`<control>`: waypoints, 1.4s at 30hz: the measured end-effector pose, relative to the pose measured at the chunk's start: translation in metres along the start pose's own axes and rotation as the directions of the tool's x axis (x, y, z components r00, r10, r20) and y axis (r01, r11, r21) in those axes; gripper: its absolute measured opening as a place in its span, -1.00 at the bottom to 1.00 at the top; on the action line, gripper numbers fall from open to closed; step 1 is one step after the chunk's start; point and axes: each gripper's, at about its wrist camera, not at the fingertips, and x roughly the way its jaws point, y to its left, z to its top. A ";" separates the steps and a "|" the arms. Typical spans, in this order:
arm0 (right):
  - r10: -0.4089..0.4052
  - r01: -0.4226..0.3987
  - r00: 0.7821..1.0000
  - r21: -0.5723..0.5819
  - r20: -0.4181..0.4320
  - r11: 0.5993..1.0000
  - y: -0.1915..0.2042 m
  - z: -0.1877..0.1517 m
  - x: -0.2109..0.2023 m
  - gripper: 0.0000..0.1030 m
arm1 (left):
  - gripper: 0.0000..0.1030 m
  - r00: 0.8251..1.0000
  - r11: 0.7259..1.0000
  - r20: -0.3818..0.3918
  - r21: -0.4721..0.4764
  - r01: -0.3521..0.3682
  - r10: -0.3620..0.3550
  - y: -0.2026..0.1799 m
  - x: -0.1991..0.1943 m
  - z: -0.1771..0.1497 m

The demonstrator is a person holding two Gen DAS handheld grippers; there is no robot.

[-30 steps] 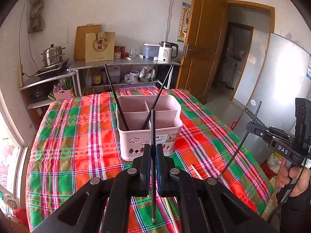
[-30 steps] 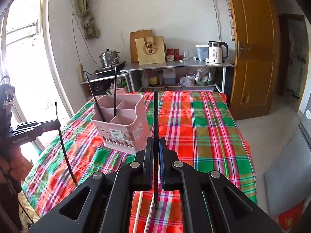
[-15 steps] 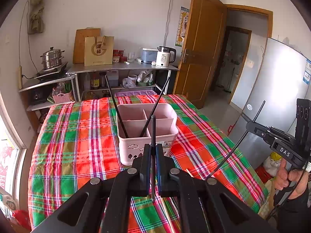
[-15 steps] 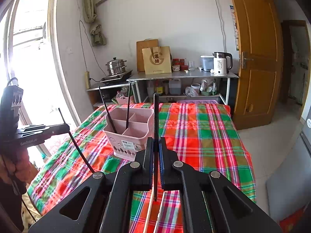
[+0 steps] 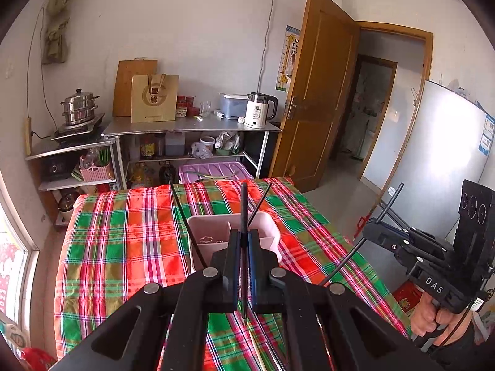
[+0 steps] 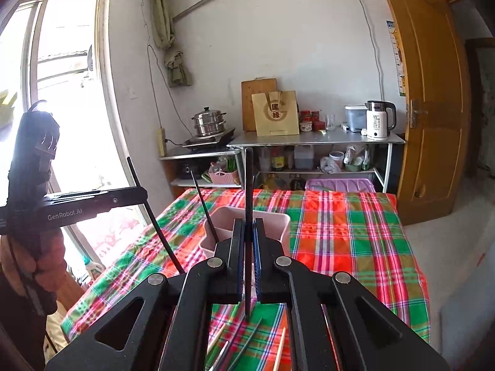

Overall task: Organize utensils
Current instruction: 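Lift the black chopsticks with both tools and carry them above the basket, then open both tools to release the chopsticks into the basket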

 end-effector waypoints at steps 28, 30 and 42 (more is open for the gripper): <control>0.040 -0.047 0.997 0.118 0.067 0.992 -0.002 0.021 0.090 -0.90 | -0.92 0.998 0.990 0.067 -0.139 0.022 -0.012 0.068 0.062 0.039; 0.044 -0.050 0.998 0.124 0.055 0.991 -0.003 0.015 0.096 -0.90 | -0.92 0.998 0.989 0.055 -0.148 0.025 -0.016 0.072 0.069 0.033; 0.051 -0.046 0.998 0.122 -0.039 0.991 0.001 -0.012 0.117 -0.89 | -0.91 1.000 0.990 -0.024 -0.142 0.017 -0.020 0.078 0.101 0.000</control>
